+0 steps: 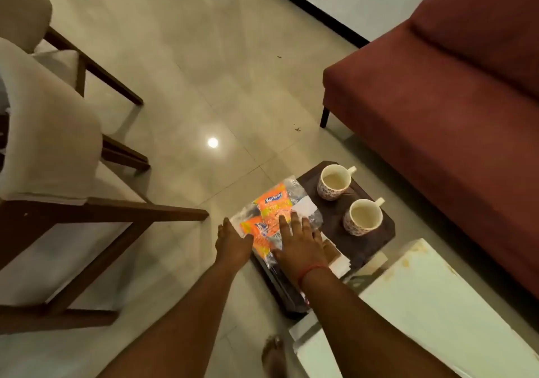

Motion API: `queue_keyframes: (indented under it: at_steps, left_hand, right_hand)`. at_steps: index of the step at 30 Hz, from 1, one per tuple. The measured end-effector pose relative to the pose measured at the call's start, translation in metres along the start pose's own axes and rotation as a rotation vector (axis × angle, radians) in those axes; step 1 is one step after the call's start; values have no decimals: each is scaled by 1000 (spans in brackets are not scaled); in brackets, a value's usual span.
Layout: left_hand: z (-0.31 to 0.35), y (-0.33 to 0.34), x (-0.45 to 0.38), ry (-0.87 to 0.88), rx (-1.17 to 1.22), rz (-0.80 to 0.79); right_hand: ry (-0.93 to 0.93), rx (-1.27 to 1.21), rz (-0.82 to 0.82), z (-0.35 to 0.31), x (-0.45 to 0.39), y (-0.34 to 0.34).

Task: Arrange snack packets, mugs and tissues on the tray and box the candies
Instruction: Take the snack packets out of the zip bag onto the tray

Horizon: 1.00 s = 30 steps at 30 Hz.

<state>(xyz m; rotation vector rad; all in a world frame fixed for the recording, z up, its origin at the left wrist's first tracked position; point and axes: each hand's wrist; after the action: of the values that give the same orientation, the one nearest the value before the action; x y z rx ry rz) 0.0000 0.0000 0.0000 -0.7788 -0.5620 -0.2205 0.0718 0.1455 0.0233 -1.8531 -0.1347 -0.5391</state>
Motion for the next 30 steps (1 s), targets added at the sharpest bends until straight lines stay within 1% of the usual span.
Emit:
queue_keyframes:
  at_steps: [1, 3, 5, 8, 11, 15, 17, 20, 23, 26, 28, 30]
  left_hand:
    - [0, 4, -13, -21, 127, 0]
    - [7, 5, -26, -123, 343, -37]
    - [11, 8, -41, -201, 440, -28]
    - [9, 9, -49, -256, 529, -10]
    - [13, 7, -41, -198, 569, -49]
    - [32, -3, -15, -95, 662, 7]
    - [43, -9, 1, -24, 652, 23]
    - [63, -21, 38, 95, 551, 44]
    - [86, -31, 84, 202, 450, 44]
    - [117, -34, 145, 266, 383, 31]
    - [136, -24, 185, 284, 342, -11]
    - [153, -3, 233, 288, 284, -113]
  right_hand:
    - [-4, 5, -13, -2, -10, 4]
    - [15, 2, -27, -4, -25, 8]
    - [31, -21, -31, -4, -38, 14]
    - [32, -34, -42, -3, -43, 24]
    - [30, -91, -28, -1, -44, 25]
    - [27, -351, -44, -4, -35, 11]
    - [25, -527, -37, -10, -26, 0]
    - [34, -749, -15, -13, 0, -24]
    - [29, -913, 24, -10, 36, -50]
    - [15, -1023, 75, 5, 92, -82]
    - [-30, -1112, 146, 21, 133, -97]
    - [-85, -1170, 251, 47, 185, -106]
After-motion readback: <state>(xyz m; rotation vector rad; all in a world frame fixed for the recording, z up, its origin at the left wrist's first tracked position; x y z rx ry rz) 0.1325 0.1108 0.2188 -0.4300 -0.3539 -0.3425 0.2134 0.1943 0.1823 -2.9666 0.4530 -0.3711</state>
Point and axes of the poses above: each hand's wrist, its own x-axis away from the middle knuckle, its own y-axis out of the palm, z = x × y
